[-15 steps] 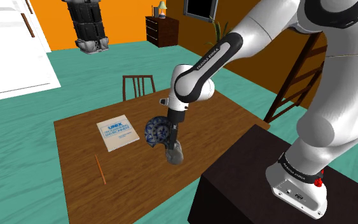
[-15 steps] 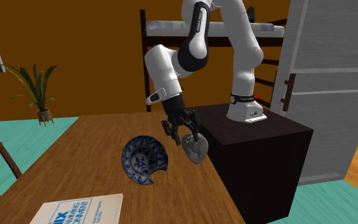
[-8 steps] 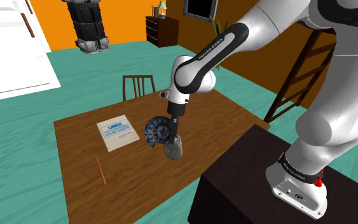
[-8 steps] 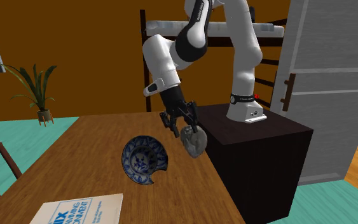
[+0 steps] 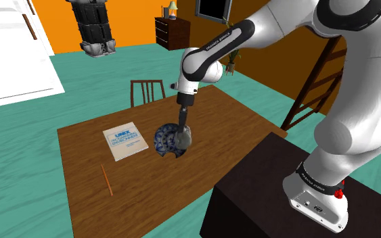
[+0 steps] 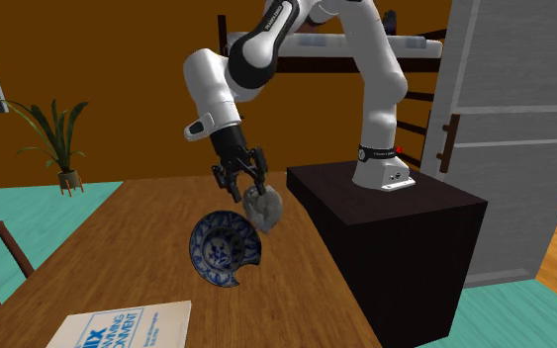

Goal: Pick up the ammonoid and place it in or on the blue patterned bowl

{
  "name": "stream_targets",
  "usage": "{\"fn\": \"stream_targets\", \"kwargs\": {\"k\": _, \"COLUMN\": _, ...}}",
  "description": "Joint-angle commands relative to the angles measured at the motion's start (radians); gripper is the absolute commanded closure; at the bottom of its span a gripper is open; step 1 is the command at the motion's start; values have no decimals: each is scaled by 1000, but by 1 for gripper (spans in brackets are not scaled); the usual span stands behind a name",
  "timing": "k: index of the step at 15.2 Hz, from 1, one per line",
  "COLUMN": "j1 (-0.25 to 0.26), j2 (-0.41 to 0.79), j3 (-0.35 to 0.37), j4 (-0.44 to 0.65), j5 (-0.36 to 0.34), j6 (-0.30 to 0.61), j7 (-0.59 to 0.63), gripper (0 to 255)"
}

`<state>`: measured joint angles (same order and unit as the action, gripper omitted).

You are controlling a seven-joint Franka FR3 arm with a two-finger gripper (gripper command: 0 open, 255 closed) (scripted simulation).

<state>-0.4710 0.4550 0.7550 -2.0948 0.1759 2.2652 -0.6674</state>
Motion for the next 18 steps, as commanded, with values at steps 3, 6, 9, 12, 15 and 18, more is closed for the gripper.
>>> {"fn": "stream_targets", "kwargs": {"k": 3, "j1": -2, "j2": 68, "j3": -50, "j4": 143, "j5": -56, "j6": -97, "j7": -15, "gripper": 255}}
{"fn": "stream_targets", "kwargs": {"k": 6, "j1": 8, "j2": 144, "j3": -92, "j4": 295, "j5": -102, "j6": -187, "j7": -27, "gripper": 255}}
{"fn": "stream_targets", "kwargs": {"k": 9, "j1": 17, "j2": 170, "j3": -103, "j4": 290, "j5": -113, "j6": -159, "j7": -30, "gripper": 255}}
{"fn": "stream_targets", "kwargs": {"k": 12, "j1": 26, "j2": 197, "j3": -114, "j4": 288, "j5": -124, "j6": -132, "j7": -33, "gripper": 255}}
{"fn": "stream_targets", "kwargs": {"k": 15, "j1": 35, "j2": 224, "j3": -125, "j4": 287, "j5": -135, "j6": -106, "j7": -36, "gripper": 255}}
{"fn": "stream_targets", "kwargs": {"k": 18, "j1": 45, "j2": 253, "j3": -137, "j4": 289, "j5": -145, "j6": -81, "j7": -39, "gripper": 255}}
